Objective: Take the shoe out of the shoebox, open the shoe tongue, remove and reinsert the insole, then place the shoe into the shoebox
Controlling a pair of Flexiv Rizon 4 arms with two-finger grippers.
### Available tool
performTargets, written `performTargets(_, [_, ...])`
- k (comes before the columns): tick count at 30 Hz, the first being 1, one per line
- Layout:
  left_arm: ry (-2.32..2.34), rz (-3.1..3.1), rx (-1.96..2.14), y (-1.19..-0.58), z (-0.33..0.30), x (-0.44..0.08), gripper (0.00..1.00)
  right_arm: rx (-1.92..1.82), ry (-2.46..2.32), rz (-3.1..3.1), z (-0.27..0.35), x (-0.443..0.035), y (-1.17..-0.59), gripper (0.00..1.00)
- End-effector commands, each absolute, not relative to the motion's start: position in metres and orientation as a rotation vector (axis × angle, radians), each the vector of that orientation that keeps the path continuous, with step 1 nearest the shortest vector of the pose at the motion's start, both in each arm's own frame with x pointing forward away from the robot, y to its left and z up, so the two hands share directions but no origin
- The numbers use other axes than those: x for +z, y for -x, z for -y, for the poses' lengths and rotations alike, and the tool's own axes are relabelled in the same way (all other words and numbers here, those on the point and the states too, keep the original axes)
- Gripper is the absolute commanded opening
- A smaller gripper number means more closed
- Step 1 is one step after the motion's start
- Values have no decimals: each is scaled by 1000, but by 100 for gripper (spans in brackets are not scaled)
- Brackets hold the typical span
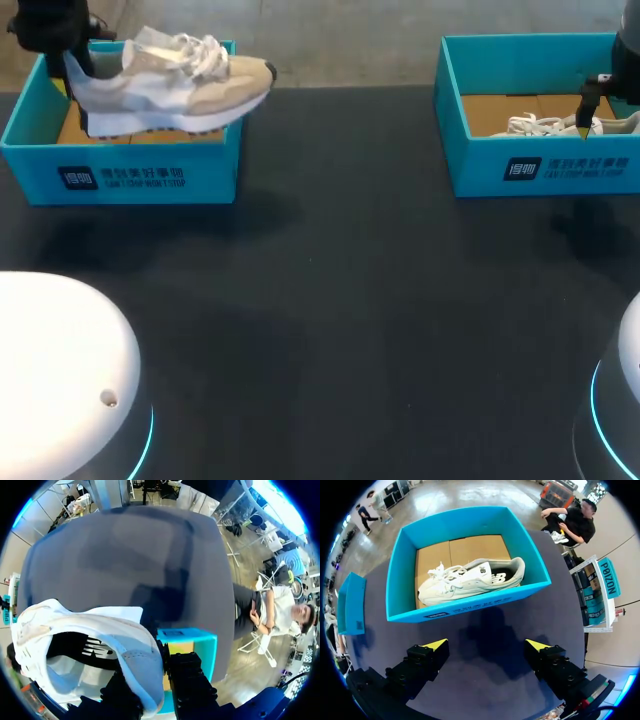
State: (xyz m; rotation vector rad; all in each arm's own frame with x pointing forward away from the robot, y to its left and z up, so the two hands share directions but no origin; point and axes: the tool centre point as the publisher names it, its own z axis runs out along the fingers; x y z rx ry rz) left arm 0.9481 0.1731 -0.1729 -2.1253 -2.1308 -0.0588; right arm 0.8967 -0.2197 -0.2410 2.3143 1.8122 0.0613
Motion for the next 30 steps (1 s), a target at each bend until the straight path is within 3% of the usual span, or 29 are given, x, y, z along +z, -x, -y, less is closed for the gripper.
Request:
performTargets(1, [2228,2215,-298,-901,-163,-171,0,63,-2315,-1811,220,-241,-897,100])
performTargets(30, [2275,2125,-23,-799,-24,-201,0,63,-2315,-1811,220,-241,-897,100])
